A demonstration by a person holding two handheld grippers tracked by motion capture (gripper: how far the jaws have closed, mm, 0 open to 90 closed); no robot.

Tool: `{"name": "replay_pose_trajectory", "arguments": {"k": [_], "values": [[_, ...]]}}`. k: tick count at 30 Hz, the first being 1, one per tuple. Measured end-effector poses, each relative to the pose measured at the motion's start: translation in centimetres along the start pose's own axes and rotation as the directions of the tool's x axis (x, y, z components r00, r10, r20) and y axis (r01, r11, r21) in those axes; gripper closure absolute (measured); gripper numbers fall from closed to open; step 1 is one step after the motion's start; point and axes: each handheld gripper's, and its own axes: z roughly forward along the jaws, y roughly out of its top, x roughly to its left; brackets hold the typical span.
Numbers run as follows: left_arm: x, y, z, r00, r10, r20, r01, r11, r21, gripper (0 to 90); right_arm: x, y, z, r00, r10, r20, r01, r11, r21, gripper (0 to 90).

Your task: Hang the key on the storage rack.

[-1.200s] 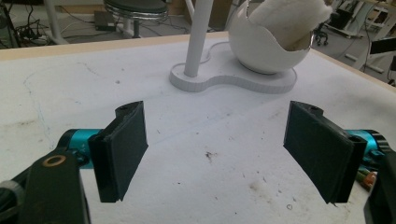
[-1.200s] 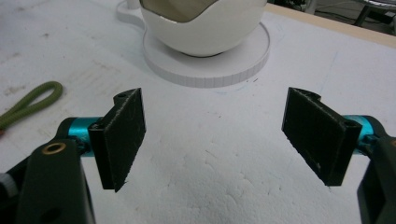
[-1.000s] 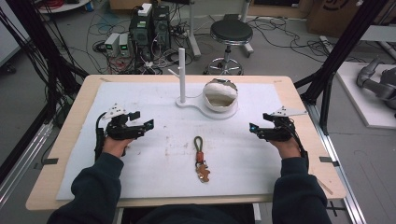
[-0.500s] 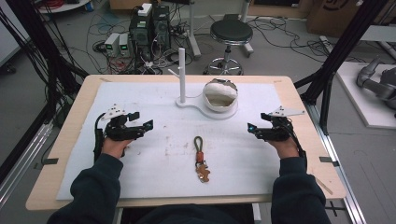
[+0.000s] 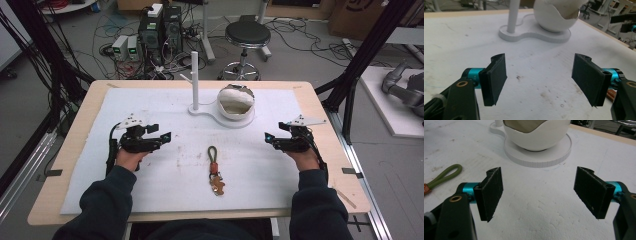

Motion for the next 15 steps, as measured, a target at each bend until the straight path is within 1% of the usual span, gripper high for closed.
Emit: {"name": "replay_pose_trajectory", "arguments": {"k": [2, 3, 8, 10, 11, 14, 15], "values": [[-0.6, 0.0, 0.6, 0.9983, -0.043, 0.039, 0.043, 0.999, 0.008, 35.1, 0.0, -0.1, 0.0, 1.0, -0.008, -0.001, 0.008, 1.0, 0.001, 23.9], [-1.0, 0.0, 0.9, 0.998, -0.048, 0.042, 0.048, 0.9988, 0.01, 35.5, 0.0, -0.1, 0.0, 1.0, -0.008, -0.001, 0.008, 1.0, 0.003, 24.0], [-3.0, -0.1, 2.3, 0.9975, -0.024, 0.066, 0.021, 0.9988, 0.045, 35.5, 0.0, -0.3, -0.2, 0.9999, -0.015, 0.006, 0.015, 1.0, 0.01, 24.3], [-3.8, -0.1, 3.0, 0.9954, -0.027, 0.092, 0.021, 0.9978, 0.063, 34.4, 0.0, -0.4, -0.4, 0.9999, -0.01, 0.007, 0.01, 1.0, 0.011, 24.3], [-4.2, -0.1, 3.3, 0.9945, -0.023, 0.102, 0.015, 0.9971, 0.075, 34.4, 0.0, -0.5, -0.5, 0.9998, -0.016, 0.012, 0.016, 1.0, 0.011, 24.3], [-5.4, -0.3, 4.6, 0.9948, 0.0, 0.101, -0.012, 0.9931, 0.117, 34.4, -0.2, -0.6, -0.7, 0.9998, -0.001, 0.02, 0.001, 1.0, 0.007, 24.6], [-5.9, -0.4, 5.1, 0.9947, 0.0, 0.103, -0.014, 0.9911, 0.132, 33.8, -0.2, -0.5, -0.8, 0.9998, 0.009, 0.018, -0.009, 1.0, 0.002, 24.8]]}}
